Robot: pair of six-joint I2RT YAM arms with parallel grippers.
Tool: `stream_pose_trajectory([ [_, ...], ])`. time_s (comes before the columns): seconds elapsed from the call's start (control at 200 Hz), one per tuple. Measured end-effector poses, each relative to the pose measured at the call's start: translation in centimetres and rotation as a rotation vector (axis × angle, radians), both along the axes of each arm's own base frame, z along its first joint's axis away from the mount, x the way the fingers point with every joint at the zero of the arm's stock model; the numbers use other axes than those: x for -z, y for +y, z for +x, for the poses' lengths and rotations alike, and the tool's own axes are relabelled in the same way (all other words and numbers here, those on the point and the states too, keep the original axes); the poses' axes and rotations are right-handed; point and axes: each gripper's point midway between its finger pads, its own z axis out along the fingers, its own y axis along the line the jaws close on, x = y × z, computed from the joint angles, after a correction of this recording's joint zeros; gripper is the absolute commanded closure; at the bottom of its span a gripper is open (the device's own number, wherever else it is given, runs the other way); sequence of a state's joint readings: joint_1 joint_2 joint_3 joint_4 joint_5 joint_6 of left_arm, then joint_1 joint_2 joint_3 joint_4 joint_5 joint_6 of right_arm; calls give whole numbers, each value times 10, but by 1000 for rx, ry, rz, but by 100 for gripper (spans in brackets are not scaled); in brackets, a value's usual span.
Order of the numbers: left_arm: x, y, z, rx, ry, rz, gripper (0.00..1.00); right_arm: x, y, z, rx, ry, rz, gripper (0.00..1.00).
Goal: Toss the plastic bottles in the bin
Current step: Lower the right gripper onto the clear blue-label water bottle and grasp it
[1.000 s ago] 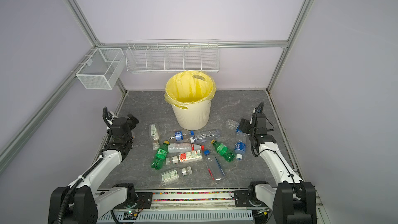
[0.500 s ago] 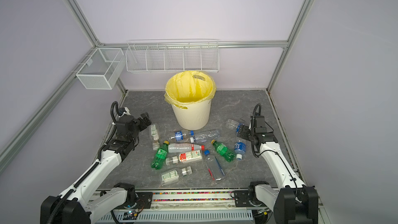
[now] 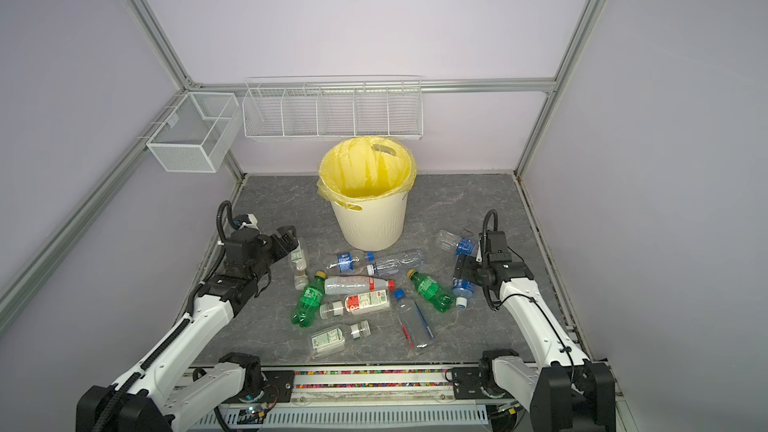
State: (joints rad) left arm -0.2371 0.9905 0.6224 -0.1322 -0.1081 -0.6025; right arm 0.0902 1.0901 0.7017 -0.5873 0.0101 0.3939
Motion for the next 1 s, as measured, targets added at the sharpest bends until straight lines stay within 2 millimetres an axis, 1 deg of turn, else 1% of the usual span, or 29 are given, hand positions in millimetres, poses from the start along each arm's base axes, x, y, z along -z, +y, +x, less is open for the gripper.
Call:
stream_pose_trajectory([
  [0.27,5,-7,-3,37,15,-16,1,19,3,-9,-2,64,9,12],
  [0.5,8,-8,-4,47,22,-20,1,34,4,-9,11,121,11,12],
  [0.625,12,-8,-5,47,29,-19,1,43,4,-8,20,153,9,7],
  [0.75,14,-8,-5,47,33,-17,1,47,4,-5,20,168,1,0],
  [0.785,14,-8,-5,46,34,-17,1,48,4,-5,21,169,0,3],
  [1.0,23,-8,-3,43,60,-9,1,56,6,-2,13,183,-5,14],
])
